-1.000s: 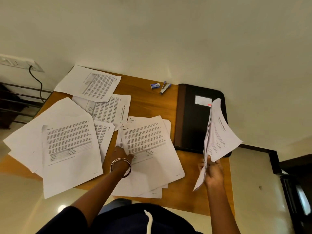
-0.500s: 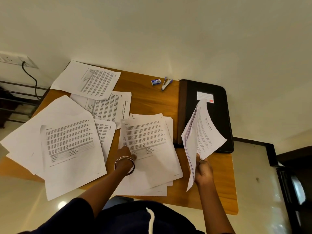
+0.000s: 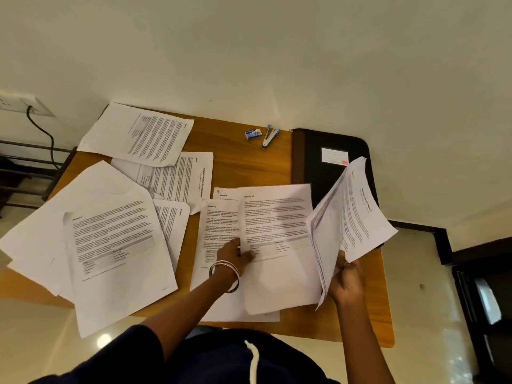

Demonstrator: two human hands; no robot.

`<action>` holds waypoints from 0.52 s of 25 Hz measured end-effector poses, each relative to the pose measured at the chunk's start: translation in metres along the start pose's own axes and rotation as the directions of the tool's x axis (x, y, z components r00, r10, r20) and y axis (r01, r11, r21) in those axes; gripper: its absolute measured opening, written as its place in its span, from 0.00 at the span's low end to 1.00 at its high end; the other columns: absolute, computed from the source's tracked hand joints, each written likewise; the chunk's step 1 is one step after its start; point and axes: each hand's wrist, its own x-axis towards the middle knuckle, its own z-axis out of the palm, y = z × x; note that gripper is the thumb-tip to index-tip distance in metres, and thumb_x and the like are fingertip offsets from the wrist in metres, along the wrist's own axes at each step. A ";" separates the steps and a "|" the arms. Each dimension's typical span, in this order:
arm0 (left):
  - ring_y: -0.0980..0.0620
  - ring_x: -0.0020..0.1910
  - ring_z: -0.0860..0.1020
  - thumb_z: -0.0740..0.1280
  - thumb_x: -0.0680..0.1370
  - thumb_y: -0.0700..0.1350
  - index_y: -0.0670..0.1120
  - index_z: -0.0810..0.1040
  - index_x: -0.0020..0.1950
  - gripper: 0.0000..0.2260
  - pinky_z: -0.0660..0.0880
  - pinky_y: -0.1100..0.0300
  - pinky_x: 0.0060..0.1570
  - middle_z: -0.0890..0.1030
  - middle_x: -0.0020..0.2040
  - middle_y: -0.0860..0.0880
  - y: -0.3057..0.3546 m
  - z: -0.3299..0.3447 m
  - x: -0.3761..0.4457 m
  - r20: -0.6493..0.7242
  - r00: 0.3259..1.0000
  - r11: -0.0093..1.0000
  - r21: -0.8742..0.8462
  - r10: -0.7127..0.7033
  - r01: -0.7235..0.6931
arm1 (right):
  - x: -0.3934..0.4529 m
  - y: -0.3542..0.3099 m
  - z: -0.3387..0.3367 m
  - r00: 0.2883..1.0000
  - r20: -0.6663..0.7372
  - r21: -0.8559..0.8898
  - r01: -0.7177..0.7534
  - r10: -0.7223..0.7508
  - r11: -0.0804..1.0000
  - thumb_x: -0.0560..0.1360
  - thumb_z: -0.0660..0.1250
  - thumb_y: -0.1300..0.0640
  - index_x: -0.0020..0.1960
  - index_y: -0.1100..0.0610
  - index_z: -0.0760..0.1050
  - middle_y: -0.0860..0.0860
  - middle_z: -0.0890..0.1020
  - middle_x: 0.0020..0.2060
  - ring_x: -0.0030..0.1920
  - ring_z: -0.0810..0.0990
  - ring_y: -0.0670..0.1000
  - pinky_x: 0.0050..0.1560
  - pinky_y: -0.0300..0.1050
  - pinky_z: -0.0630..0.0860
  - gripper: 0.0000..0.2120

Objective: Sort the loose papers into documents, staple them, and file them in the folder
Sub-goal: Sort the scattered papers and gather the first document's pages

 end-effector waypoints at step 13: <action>0.41 0.61 0.70 0.65 0.76 0.49 0.50 0.54 0.75 0.31 0.73 0.45 0.58 0.70 0.64 0.42 -0.009 -0.033 0.012 -0.164 0.956 0.665 0.746 0.245 -0.043 | 0.002 0.021 0.011 0.994 -0.079 -0.096 -0.077 0.070 0.992 0.77 0.65 0.63 0.63 0.54 0.75 0.54 0.80 0.60 0.57 0.79 0.54 0.55 0.50 0.77 0.15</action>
